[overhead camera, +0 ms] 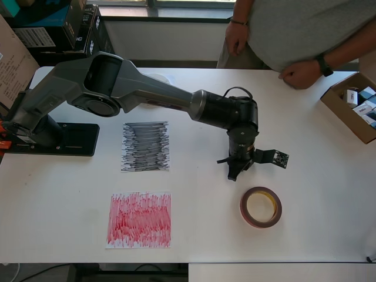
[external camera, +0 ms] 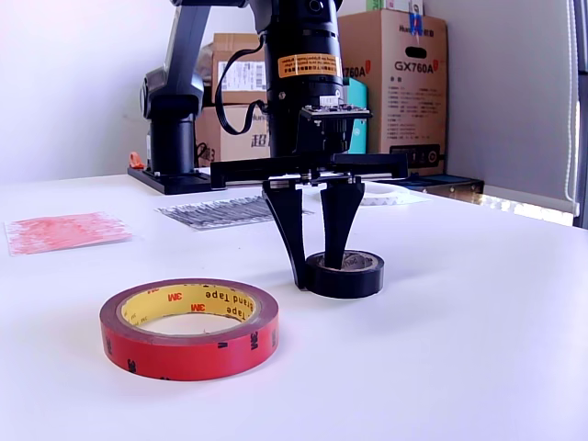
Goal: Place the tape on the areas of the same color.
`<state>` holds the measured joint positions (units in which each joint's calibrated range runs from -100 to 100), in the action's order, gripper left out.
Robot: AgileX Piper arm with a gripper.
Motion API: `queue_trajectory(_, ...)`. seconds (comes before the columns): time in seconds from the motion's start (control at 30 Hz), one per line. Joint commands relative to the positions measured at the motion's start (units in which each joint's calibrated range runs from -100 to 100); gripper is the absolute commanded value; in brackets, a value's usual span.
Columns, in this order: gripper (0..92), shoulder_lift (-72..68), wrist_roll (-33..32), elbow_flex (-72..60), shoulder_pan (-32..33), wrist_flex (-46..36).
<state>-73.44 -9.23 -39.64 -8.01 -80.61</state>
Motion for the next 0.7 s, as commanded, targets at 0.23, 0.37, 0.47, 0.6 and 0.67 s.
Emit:
queue_trajectory(0.23, 2.6, 1.22, 1.28, -1.48, 0.21, -0.13)
queue_trajectory(0.37, 0.0, 8.61, 2.51, -0.11, 0.29, -0.38)
queue_trajectory(0.47, 0.0, 15.53, 4.15, 2.25, 0.92, -0.81)
queue_trajectory(0.6, 0.0, 23.3, 11.68, 9.43, 3.21, -0.89)
queue_trajectory(0.67, 0.0, 27.41, 16.18, 13.97, 4.48, -0.3)
